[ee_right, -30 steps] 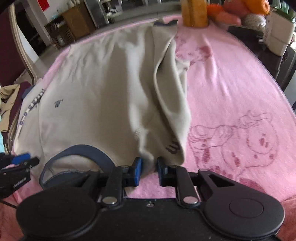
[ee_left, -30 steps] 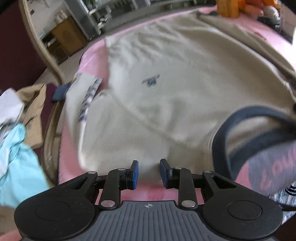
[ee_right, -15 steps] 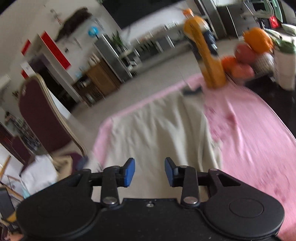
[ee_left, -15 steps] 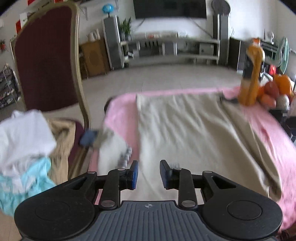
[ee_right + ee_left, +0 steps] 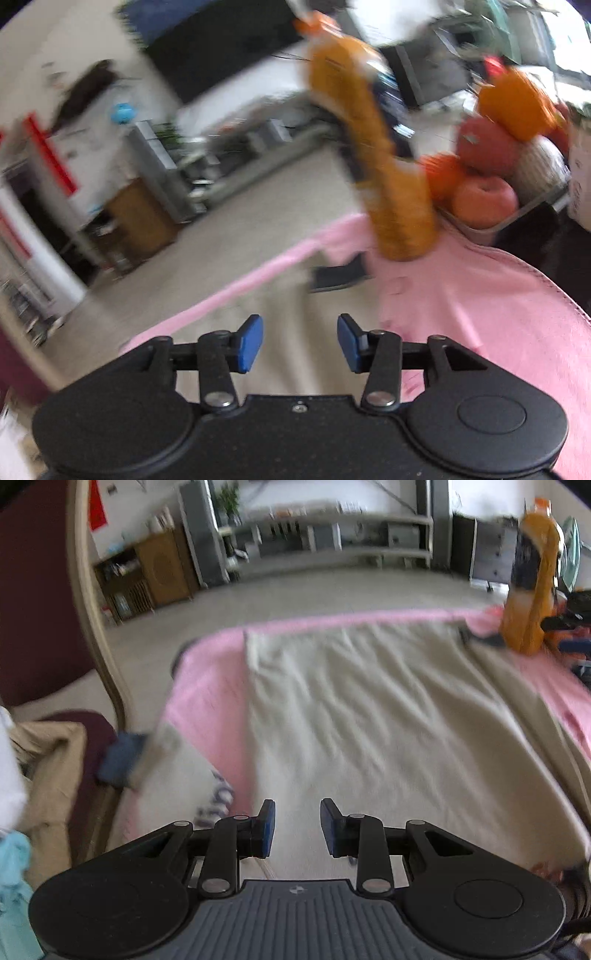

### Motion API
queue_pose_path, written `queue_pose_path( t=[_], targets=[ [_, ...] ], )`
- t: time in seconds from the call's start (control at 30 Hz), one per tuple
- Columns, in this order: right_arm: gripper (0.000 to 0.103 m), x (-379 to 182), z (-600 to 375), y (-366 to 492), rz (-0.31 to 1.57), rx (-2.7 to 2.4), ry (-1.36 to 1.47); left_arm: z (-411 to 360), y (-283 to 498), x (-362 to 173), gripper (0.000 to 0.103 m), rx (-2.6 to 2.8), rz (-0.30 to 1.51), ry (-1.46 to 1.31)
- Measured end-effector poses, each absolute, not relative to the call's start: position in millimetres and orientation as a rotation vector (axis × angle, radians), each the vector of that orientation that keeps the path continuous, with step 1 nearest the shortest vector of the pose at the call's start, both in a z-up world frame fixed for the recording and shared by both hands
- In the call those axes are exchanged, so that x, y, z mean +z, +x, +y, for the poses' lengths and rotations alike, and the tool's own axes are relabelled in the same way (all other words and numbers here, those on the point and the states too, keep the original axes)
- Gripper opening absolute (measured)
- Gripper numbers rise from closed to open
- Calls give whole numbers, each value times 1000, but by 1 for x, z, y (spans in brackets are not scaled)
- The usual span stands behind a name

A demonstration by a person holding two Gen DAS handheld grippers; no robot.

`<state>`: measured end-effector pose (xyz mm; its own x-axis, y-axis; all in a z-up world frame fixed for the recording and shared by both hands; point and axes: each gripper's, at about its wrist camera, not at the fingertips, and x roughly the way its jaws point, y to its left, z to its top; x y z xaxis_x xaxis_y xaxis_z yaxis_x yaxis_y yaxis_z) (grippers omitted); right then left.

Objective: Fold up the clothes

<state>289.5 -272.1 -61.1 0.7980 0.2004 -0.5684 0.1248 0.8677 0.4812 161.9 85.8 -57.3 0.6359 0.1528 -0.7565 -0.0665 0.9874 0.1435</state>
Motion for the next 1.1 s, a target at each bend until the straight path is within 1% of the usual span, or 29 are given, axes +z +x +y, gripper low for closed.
queue_pose_path(
  t=[0.03, 0.1, 0.2, 0.33, 0.5, 0.53, 0.57, 0.6, 0.7, 0.83, 1.03, 1.1],
  targets=[
    [30, -72, -281, 303, 667, 16, 542, 86, 163, -61, 30, 125, 879, 114],
    [25, -90, -294, 328, 688, -19, 559, 87, 166, -65, 29, 126, 890, 111],
    [25, -115, -304, 357, 706, -42, 560, 87, 170, -67, 30, 115, 901, 73],
    [25, -142, -307, 387, 724, -37, 572, 84, 171, -74, 30, 140, 898, 89],
    [25, -159, -303, 406, 715, -27, 618, 87, 177, -84, 30, 137, 934, 72],
    [20, -159, -302, 407, 708, -24, 611, 87, 178, -85, 30, 138, 940, 71],
    [13, -157, -299, 407, 702, -23, 593, 88, 178, -85, 30, 140, 944, 71],
    [5, -153, -297, 404, 688, -21, 572, 88, 178, -85, 30, 139, 944, 68],
    [4, -125, -295, 380, 610, 2, 509, 86, 172, -76, 30, 123, 920, 49],
    [4, -62, -309, 325, 476, 39, 465, 74, 155, -57, 29, 64, 863, 25],
    [4, 38, -367, 228, 270, -26, 393, 57, 129, -27, 29, -23, 777, -11],
    [4, 62, -394, 200, 231, -88, 361, 51, 120, -17, 28, -58, 751, -25]
  ],
)
